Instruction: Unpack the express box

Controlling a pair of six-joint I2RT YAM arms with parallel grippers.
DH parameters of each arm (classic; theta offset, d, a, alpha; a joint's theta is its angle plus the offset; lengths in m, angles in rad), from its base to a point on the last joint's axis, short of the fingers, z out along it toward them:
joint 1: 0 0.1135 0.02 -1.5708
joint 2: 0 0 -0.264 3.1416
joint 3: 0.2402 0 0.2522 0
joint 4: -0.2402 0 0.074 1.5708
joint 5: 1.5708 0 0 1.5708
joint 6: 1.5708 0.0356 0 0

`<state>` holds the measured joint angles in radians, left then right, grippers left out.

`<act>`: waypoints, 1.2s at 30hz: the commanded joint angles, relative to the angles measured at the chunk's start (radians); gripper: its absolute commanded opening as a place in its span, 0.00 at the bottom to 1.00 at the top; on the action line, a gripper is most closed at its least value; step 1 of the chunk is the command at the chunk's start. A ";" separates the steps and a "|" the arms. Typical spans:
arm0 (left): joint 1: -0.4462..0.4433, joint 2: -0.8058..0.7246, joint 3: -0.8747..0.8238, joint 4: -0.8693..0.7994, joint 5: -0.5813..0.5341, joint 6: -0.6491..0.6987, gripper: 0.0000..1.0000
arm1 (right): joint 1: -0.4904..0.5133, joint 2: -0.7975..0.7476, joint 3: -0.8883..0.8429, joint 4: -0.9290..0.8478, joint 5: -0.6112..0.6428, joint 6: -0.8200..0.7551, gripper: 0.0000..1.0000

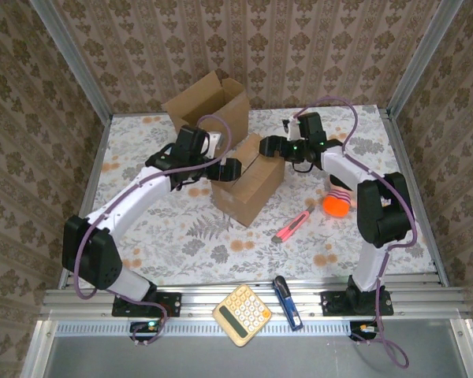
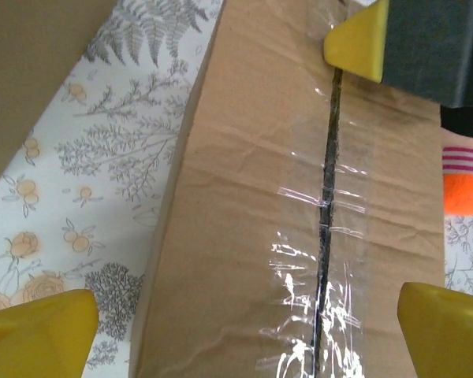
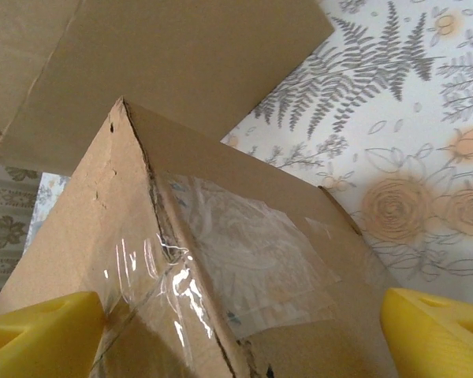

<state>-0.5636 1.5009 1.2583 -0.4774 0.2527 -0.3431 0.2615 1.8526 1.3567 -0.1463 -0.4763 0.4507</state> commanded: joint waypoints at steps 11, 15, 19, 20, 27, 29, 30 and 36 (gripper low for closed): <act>-0.012 -0.187 -0.210 0.039 0.060 -0.064 0.96 | 0.025 -0.210 -0.093 -0.042 0.173 0.092 1.00; -0.018 -0.228 -0.254 0.082 0.080 -0.086 0.96 | 0.030 -0.279 -0.139 -0.052 0.202 0.119 1.00; -0.022 -0.237 -0.270 0.104 0.081 -0.089 0.96 | 0.054 -0.308 -0.172 -0.063 0.204 0.144 1.00; -0.022 -0.233 -0.271 0.104 0.071 -0.085 0.96 | 0.062 -0.306 -0.174 -0.069 0.209 0.147 1.00; -0.023 -0.186 -0.220 0.088 0.006 -0.031 0.96 | 0.113 -0.270 -0.181 -0.062 0.245 0.173 1.00; -0.024 -0.168 -0.212 0.099 0.026 -0.030 0.96 | 0.119 -0.251 -0.173 -0.049 0.243 0.177 1.00; -0.025 -0.163 -0.215 0.108 0.036 -0.033 0.95 | 0.121 -0.246 -0.167 -0.046 0.243 0.175 1.00; -0.065 -0.170 -0.254 0.139 0.077 -0.064 0.94 | 0.124 -0.180 -0.087 -0.064 0.210 0.119 1.00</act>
<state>-0.6048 1.3441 1.0145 -0.3698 0.2924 -0.4000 0.3790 1.6394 1.2098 -0.2073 -0.2611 0.6006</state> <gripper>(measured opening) 0.942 0.999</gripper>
